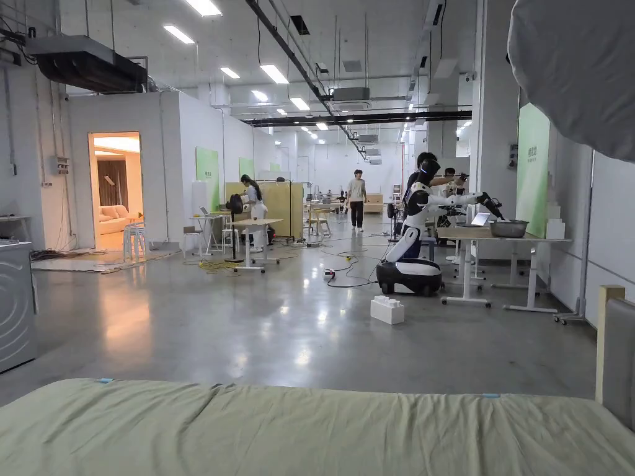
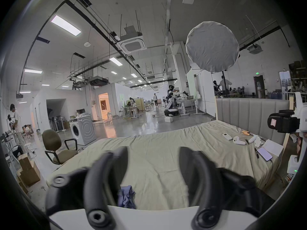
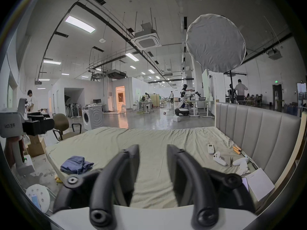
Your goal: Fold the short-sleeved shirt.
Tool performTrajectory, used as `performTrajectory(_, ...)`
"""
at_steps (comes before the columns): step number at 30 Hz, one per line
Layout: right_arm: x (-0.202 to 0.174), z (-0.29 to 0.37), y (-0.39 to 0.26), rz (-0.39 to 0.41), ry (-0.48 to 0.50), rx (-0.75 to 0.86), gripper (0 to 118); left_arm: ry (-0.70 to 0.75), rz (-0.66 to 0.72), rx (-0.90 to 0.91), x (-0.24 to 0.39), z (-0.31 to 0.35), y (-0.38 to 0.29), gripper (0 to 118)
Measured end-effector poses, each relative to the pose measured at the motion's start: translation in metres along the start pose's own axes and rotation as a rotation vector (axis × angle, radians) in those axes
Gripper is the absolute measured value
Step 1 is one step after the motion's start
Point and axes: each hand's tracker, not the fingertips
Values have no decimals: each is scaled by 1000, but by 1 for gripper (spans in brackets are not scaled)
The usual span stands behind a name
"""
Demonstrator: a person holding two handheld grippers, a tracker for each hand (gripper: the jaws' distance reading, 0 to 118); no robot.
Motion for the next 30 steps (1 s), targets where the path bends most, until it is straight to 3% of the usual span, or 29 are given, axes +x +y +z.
performTrajectory(1,0,-1,-1,13,-8,1,50,-7,0,-1,1,-2,0,76)
performTrajectory(5,-2,-2,-4,23,-31,10,105,-23,10,-7,1,-5,0,92)
performTrajectory(7,0,-1,-5,9,-29,25,118,-30,27,0,1,-5,0,114)
performTrajectory(8,-1,-1,-5,6,-26,29,118,-34,41,7,1,-5,0,118)
performTrajectory(23,1,-6,-13,-13,-27,-18,118,-48,43,-17,7,-6,-5,118)
performTrajectory(27,0,-8,-11,12,24,-49,118,-57,53,-18,8,-6,-4,118)
performTrajectory(30,-1,-8,-10,-75,64,-68,118,-65,53,-28,9,-8,-6,118)
